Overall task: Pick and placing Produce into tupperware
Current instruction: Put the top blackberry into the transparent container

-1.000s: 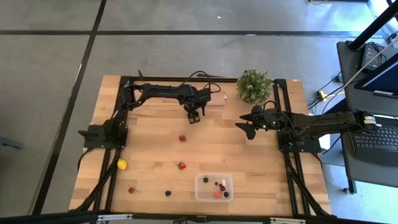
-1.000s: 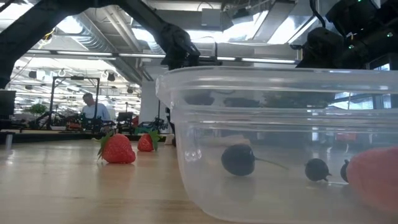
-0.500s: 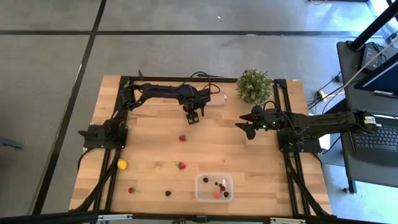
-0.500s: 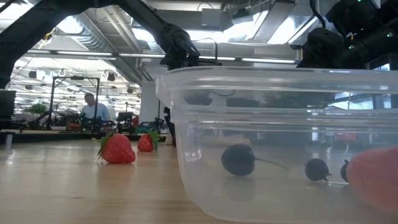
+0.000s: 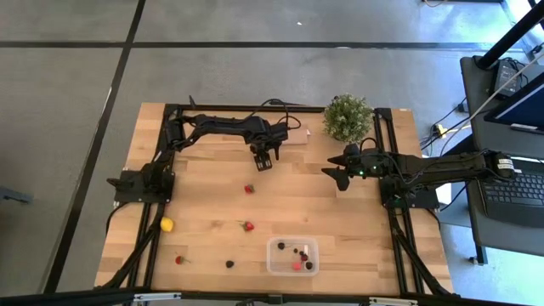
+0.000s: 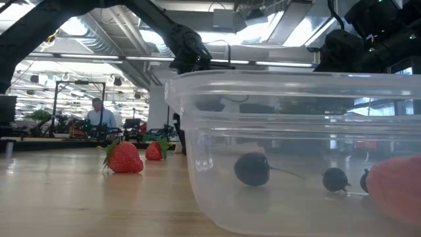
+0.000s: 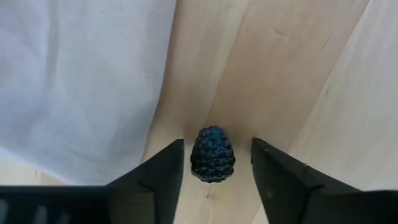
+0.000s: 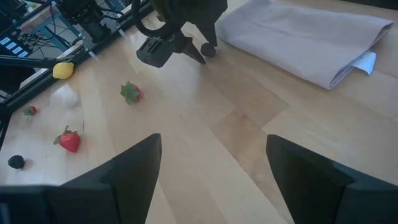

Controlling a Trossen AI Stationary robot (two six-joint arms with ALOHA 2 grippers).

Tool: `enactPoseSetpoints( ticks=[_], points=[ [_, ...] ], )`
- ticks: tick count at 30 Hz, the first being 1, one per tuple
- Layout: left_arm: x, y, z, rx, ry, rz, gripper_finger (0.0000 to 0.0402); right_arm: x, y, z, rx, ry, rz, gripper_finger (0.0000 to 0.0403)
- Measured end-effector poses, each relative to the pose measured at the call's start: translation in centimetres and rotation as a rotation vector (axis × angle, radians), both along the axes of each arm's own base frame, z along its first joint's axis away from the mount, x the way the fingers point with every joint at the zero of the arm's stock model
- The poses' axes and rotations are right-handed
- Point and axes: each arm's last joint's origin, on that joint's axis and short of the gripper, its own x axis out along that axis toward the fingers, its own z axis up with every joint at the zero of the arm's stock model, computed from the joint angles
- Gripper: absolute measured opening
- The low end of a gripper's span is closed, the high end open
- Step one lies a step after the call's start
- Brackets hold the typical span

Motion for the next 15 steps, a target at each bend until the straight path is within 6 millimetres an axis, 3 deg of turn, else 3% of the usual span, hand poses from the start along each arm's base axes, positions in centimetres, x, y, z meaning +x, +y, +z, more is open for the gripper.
enactPoseSetpoints(
  ticks=[9, 15],
  points=[
    [0.01, -0.02, -0.03, 0.002, 0.002, 0.0, 0.0083, 0.0, 0.0, 0.0, 0.001, 0.0, 0.0, 0.0291],
    [0.0, -0.01, -0.03, 0.001, -0.006, 0.049, 0.0081, 0.0, 0.0, 0.0, 0.001, 0.0, -0.001, 0.0291]
  ],
)
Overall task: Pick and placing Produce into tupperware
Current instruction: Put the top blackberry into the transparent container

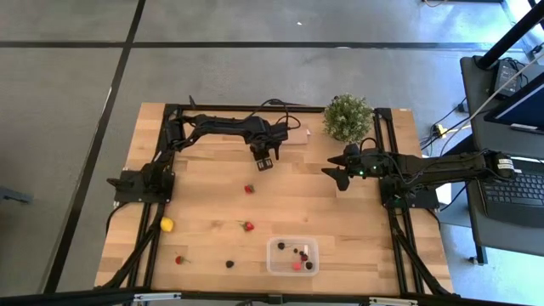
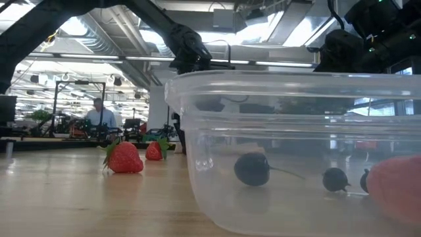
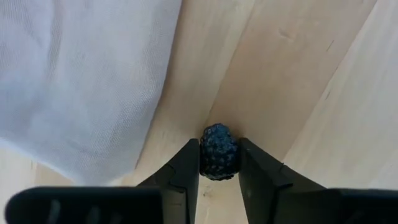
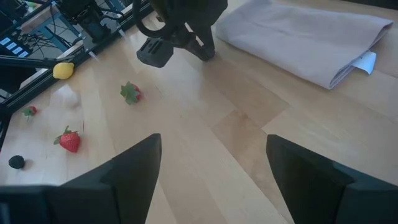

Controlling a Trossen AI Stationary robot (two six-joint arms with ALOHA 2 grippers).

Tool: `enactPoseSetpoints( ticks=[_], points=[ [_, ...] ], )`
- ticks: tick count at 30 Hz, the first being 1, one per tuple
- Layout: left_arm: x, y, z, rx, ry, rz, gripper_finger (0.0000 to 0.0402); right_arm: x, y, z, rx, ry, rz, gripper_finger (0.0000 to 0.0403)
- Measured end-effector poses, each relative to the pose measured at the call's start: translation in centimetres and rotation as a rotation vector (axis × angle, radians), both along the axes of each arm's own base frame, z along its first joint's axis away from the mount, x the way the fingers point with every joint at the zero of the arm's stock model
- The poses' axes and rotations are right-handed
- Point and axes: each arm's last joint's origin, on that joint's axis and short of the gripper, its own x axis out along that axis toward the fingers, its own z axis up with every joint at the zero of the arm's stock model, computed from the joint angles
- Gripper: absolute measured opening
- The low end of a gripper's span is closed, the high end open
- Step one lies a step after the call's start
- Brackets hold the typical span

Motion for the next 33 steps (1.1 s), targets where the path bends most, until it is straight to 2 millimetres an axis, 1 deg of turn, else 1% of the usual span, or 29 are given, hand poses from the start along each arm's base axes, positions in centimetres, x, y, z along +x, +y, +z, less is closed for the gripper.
enactPoseSetpoints(
  ticks=[3, 5, 7, 9, 11, 14, 17, 19, 21, 24, 26, 28, 30, 33],
  points=[
    [-0.1, -0.3, 0.3, 0.001, 0.008, -0.003, 0.0084, 0.0, 0.0, 0.0, 0.0, 0.0, 0.0, 0.0291],
    [-0.2, -0.7, 0.9, -0.005, 0.023, 0.002, 0.0084, 0.0, 0.0, 0.0, 0.0, 0.0, 0.0, 0.0291],
    [-0.1, -1.3, 2.1, -0.01, 0.029, 0.014, 0.008, 0.0, 0.0, 0.0, 0.001, -0.001, 0.0, 0.0291],
    [0.6, -2.2, 3.4, -0.004, 0.009, -0.001, 0.0079, 0.0, 0.0, 0.0, 0.001, -0.002, 0.0, 0.0291],
    [1.1, -3.4, 4.9, -0.011, -0.001, -0.031, 0.0079, 0.0, 0.0, 0.0, 0.0, -0.003, 0.001, 0.0291],
    [2.9, -5.5, 7.7, -0.028, -0.115, -0.078, 0.0079, 0.0, 0.0, 0.0, 0.0, 0.002, 0.001, 0.0291],
    [4.2, -8.3, 11.0, -0.049, -0.212, -0.143, 0.0079, 0.0, 0.0, 0.0, 0.001, 0.004, 0.001, 0.0291],
    [5.0, -10.5, 13.7, -0.071, -0.32, -0.184, 0.0079, 0.0, 0.0, 0.0, 0.003, 0.004, 0.005, 0.0291],
    [5.5, -12.9, 16.4, -0.104, -0.412, -0.247, 0.0082, 0.0, 0.0, -0.1, 0.0, 0.011, 0.008, 0.0291],
    [5.5, -16.9, 20.5, -0.15, -0.564, -0.358, 0.0087, 0.0, 0.1, -0.1, -0.01, 0.017, 0.02, 0.0291],
    [5.2, -19.6, 22.6, -0.166, -0.649, -0.429, 0.0085, 0.0, 0.1, -0.1, -0.011, 0.018, 0.021, 0.0291],
    [4.8, -22.2, 23.9, -0.17, -0.71, -0.486, 0.008, 0.0, 0.1, -0.1, -0.006, 0.017, 0.025, 0.0291],
    [4.6, -24.7, 24.3, -0.159, -0.76, -0.518, 0.0079, 0.0, 0.1, -0.1, -0.004, 0.017, 0.029, 0.0291],
    [3.7, -28.0, 24.3, -0.114, -0.765, -0.544, 0.0085, 0.0, 0.1, -0.1, 0.001, 0.016, 0.039, 0.0291]
  ],
)
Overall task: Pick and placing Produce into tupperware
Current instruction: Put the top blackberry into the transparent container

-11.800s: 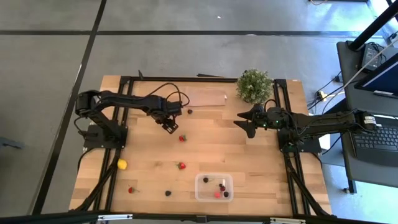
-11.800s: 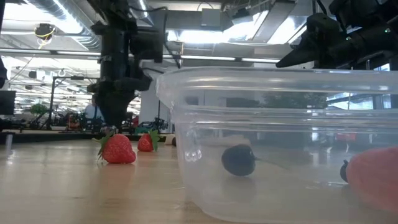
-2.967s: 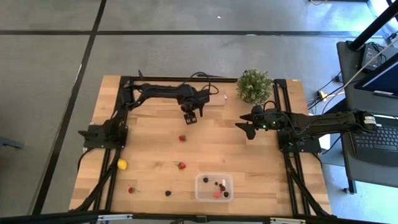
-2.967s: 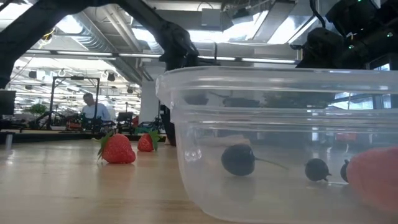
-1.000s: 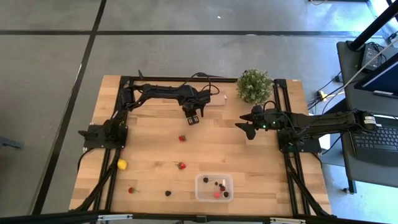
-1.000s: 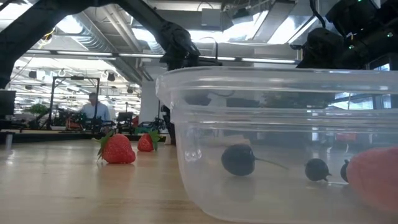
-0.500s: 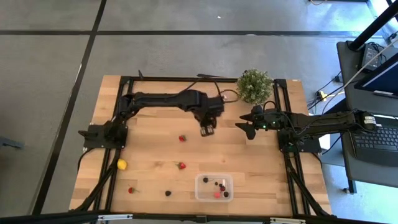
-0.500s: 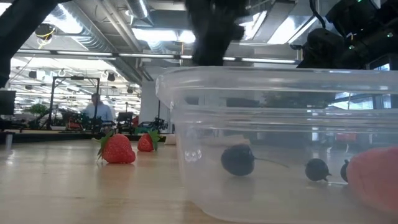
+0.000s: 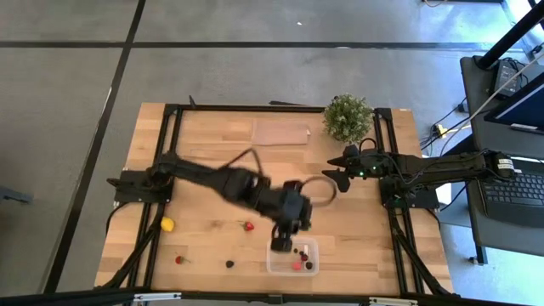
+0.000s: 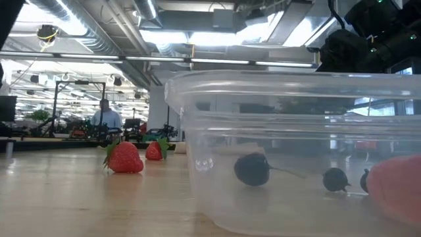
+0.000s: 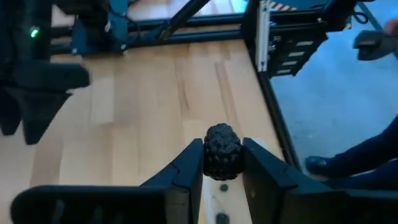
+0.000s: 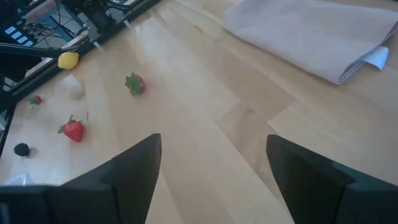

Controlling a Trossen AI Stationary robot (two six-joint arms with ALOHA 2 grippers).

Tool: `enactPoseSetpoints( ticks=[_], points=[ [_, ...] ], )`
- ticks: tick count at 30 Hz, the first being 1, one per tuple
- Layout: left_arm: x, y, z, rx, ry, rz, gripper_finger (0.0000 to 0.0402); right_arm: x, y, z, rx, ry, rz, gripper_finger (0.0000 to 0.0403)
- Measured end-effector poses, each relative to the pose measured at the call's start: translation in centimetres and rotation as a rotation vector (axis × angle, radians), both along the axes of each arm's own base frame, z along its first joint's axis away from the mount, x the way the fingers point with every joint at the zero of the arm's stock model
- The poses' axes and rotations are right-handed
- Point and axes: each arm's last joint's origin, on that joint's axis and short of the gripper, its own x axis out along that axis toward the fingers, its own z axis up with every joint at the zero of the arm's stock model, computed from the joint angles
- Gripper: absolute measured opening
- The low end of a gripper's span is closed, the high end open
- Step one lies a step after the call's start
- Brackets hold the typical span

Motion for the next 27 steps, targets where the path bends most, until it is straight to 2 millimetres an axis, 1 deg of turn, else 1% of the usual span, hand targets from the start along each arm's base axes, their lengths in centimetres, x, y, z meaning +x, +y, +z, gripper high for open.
enactPoseSetpoints(
  ticks=[2, 4, 6, 10, 16, 20, 24, 27],
  points=[
    [-0.5, -1.8, -0.3, 0.034, -0.003, 0.025, 0.0091, 0.0, 0.0, 0.0, 0.002, 0.001, 0.003, 0.0291],
    [-0.9, -3.3, -1.2, 0.057, 0.023, 0.047, 0.0092, 0.0, 0.0, 0.0, 0.002, 0.001, 0.004, 0.0291],
    [-1.0, -4.2, -2.5, 0.055, 0.052, 0.073, 0.0088, 0.0, 0.0, 0.0, 0.002, 0.001, 0.004, 0.0291],
    [-1.1, -5.4, -5.1, 0.043, 0.114, 0.132, 0.0081, 0.0, 0.0, 0.0, 0.002, 0.001, 0.004, 0.0291],
    [-0.4, -5.9, -10.5, -0.006, 0.168, 0.184, 0.0099, 0.0, 0.0, 0.0, 0.022, -0.004, -0.006, 0.0291],
    [-0.4, -5.9, -13.9, -0.037, 0.203, 0.201, 0.0097, 0.0, 0.0, 0.0, 0.022, -0.004, -0.006, 0.0291],
    [-0.8, -5.9, -16.6, -0.072, 0.244, 0.22, 0.0086, 0.0, 0.0, 0.0, 0.021, -0.004, -0.006, 0.0291],
    [-1.0, -5.8, -18.4, -0.118, 0.271, 0.222, 0.0088, 0.0, 0.0, 0.0, 0.021, -0.004, -0.006, 0.0291]
  ],
)
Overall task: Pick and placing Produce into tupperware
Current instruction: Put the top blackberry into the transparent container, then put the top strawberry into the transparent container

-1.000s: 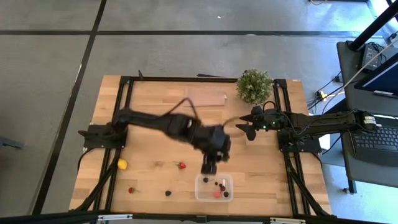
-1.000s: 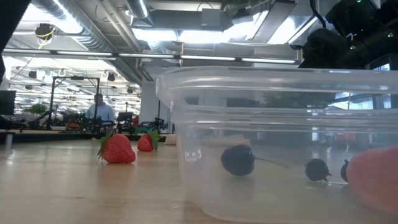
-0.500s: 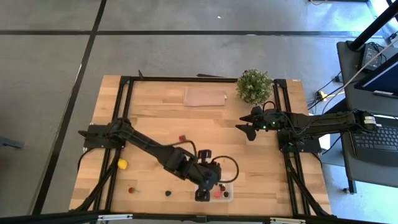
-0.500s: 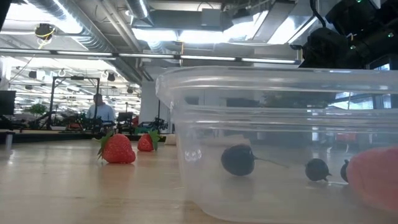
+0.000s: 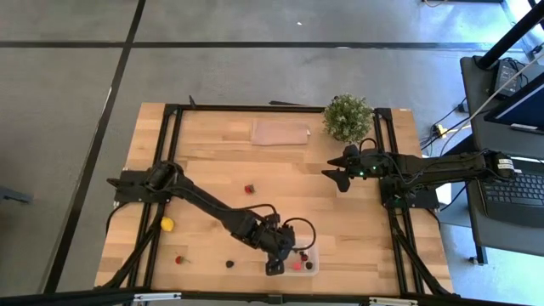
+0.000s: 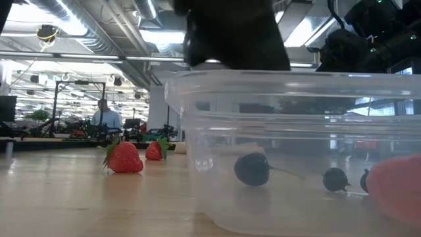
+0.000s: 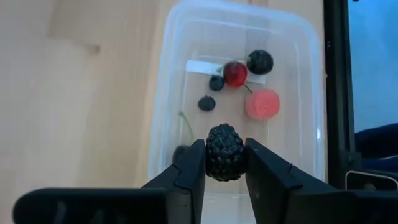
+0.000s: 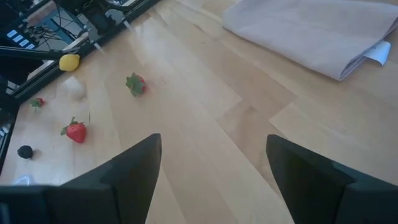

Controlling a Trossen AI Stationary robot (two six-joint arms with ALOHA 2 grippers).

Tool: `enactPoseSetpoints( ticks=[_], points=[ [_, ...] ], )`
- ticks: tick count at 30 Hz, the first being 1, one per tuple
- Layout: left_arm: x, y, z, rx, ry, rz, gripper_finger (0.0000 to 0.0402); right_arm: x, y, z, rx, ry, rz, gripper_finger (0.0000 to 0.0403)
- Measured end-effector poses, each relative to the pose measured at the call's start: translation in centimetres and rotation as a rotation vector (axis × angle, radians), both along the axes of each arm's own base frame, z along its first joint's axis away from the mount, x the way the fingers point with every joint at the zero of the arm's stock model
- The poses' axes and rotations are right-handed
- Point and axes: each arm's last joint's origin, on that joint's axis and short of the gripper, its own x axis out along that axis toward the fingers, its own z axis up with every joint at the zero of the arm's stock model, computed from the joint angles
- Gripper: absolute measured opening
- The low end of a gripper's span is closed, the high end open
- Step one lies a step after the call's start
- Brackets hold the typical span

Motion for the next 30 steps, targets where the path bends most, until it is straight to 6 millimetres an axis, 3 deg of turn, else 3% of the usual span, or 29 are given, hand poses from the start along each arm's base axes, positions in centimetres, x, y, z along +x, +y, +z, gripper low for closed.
enactPoseSetpoints(
  ticks=[10, 18, 30],
  points=[
    [-0.8, 0.7, -3.0, 0.002, 0.048, 0.025, 0.0109, -0.2, 0.0, -0.3, -0.02, 0.044, 0.013, 0.0291],
    [-0.4, 0.5, -2.7, -0.028, -0.008, 0.028, 0.0093, -0.2, 0.0, -0.4, -0.019, 0.059, 0.013, 0.0291],
    [-0.2, 0.8, -2.7, -0.034, -0.014, 0.041, 0.0137, -0.2, 0.0, -0.5, -0.018, 0.059, 0.012, 0.0291]
  ],
)
